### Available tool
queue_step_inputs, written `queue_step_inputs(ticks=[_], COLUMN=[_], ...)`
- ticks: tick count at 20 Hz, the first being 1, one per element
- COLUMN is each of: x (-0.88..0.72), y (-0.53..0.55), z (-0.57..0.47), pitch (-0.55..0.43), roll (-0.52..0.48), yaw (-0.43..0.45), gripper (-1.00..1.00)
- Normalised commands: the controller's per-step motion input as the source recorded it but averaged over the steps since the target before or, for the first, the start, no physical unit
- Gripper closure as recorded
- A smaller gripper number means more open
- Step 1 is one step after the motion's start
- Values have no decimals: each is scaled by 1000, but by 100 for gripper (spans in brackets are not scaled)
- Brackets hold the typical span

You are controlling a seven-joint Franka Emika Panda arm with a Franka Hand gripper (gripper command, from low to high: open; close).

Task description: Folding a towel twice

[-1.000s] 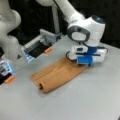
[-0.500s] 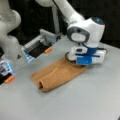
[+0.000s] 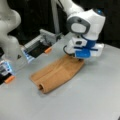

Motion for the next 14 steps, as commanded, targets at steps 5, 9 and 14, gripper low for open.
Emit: queue_step_inputs(ticks=[5,9,14], x=[-195,-154,-169], y=[-478,-513,-600], z=[430,227,164], pitch=[238,225,182], roll=[212,292,312], yaw=[298,307,292], gripper=[100,100,100])
